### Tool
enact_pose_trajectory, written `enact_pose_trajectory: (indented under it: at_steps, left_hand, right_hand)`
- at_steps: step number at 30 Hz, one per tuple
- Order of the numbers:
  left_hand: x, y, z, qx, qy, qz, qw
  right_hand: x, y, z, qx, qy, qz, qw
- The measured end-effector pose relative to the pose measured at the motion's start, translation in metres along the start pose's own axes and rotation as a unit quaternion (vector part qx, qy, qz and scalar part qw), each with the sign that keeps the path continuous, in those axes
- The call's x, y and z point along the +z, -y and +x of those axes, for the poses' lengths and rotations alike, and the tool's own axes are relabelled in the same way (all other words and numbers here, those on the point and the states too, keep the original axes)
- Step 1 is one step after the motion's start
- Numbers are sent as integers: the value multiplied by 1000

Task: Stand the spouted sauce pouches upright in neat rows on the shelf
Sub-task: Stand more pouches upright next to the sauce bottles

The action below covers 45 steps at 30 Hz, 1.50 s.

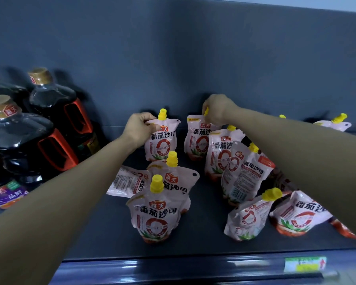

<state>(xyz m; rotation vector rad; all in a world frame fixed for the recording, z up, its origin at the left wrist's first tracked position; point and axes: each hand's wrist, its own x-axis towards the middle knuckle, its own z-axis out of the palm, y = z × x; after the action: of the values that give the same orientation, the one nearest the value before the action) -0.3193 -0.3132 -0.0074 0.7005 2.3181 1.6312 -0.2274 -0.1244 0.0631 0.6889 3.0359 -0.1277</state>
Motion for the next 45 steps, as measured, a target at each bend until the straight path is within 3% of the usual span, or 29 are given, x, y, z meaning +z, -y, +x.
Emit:
enact_pose_trajectory:
  at_steps: [8, 15, 18, 21, 25, 30, 39, 45]
  left_hand:
    - [-2, -10, -3, -30, 32, 60, 997]
    - [-11, -51, -8, 52, -134, 64, 988]
    - [-4, -71, -18, -29, -39, -36, 998]
    - [5, -86, -28, -158, 86, -189, 965]
    - [9, -98, -32, -175, 125, -309, 926]
    - [20, -94, -35, -184, 107, -307, 928]
    - [18, -89, -29, -213, 97, -261, 937]
    - [19, -86, -32, -212, 113, -194, 951]
  right_hand:
    - [-40, -3, 0, -11, -124, 80, 989]
    - [-78, 0, -14, -48, -213, 237, 947]
    - [-97, 3, -20, -46, -246, 311, 917]
    - [-115, 8, -29, -38, -262, 353, 897]
    - [-122, 13, -39, -41, -254, 384, 887]
    - [-120, 17, -42, -67, -238, 361, 899]
    - [-111, 13, -33, -32, -229, 385, 893]
    - [-103, 18, -29, -95, -231, 326, 912]
